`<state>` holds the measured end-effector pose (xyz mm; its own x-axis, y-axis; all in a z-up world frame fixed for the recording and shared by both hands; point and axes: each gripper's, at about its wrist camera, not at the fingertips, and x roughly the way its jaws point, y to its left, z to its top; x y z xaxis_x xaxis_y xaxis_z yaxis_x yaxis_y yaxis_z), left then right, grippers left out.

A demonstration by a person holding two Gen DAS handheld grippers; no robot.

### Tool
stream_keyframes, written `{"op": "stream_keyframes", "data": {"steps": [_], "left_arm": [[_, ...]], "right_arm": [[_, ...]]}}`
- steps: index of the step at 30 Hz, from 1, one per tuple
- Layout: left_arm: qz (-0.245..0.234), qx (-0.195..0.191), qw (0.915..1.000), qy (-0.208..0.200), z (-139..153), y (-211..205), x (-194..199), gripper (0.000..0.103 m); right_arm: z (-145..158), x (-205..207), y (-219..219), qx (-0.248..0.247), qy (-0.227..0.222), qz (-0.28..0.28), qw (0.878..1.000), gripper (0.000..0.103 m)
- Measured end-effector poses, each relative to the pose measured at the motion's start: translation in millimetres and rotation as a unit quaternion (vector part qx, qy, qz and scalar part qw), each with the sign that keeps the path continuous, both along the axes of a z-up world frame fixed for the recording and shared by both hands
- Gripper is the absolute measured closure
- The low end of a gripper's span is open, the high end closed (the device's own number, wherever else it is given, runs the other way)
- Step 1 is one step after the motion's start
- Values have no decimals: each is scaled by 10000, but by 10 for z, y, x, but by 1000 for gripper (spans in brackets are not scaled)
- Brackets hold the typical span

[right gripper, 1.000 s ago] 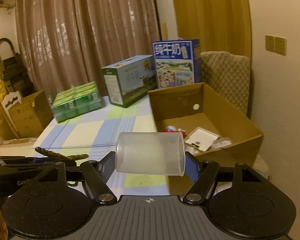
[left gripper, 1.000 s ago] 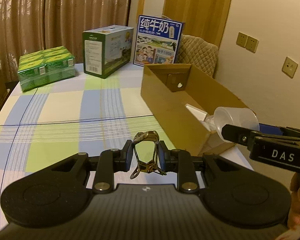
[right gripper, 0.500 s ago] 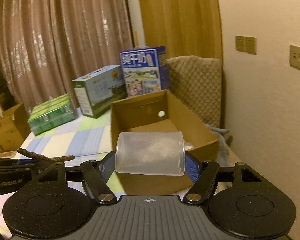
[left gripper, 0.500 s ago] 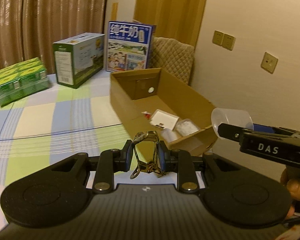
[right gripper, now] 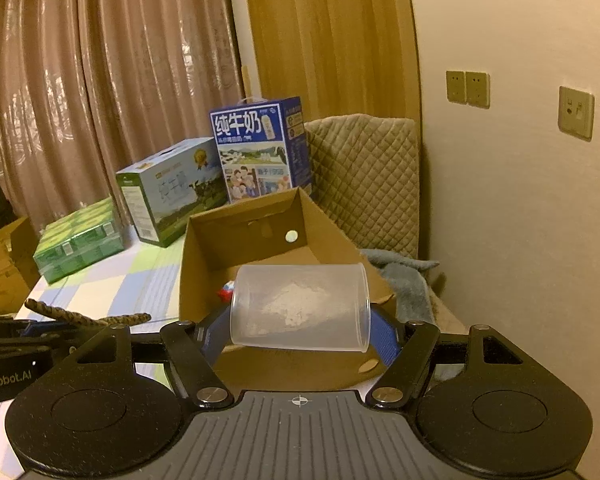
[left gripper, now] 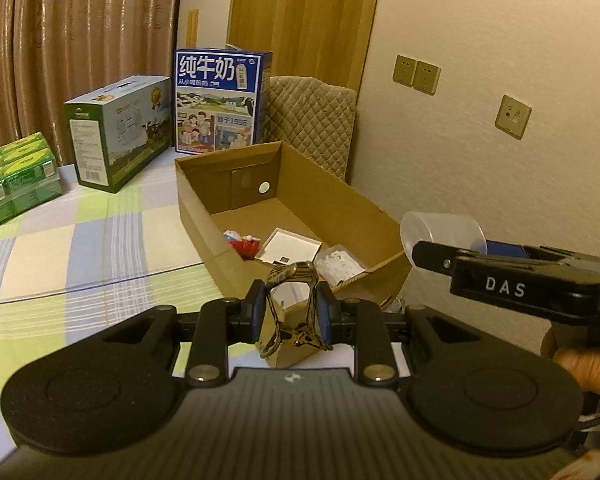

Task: Organize rigid objects
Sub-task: 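Carry the cup and wire stand over the cardboard box, then open the left gripper to drop the wire stand while the right gripper releases the cup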

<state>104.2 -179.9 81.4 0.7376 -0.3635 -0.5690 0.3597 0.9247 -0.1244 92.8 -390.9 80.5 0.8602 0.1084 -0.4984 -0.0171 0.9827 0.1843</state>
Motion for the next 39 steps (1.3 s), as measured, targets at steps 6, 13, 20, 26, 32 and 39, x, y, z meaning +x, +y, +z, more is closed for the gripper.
{"op": "stream_keyframes", "data": {"steps": [6, 13, 20, 26, 32, 39], "left_arm": [[-19, -57, 10000, -6, 23, -48, 142, 81], [4, -122, 9999, 8, 42, -75, 420, 81], [-24, -116, 9999, 68, 15, -158, 754, 81], [-61, -142, 9997, 196, -70, -233, 1051, 81], [-115, -60, 9993, 343, -197, -330, 1264, 81], [-153, 24, 9986, 496, -334, -418, 1362, 81]], "right_arm": [[30, 168, -107, -43, 29, 14, 10000, 35], [2, 461, -184, -98, 141, 86, 9998, 35], [-130, 839, -212, 12, 326, 160, 9993, 35], [-271, 1124, -245, 90, 505, 172, 9985, 35], [-397, 1296, -326, 182, 652, 145, 9976, 35], [-508, 1385, -350, 224, 775, 138, 9966, 35]]}}
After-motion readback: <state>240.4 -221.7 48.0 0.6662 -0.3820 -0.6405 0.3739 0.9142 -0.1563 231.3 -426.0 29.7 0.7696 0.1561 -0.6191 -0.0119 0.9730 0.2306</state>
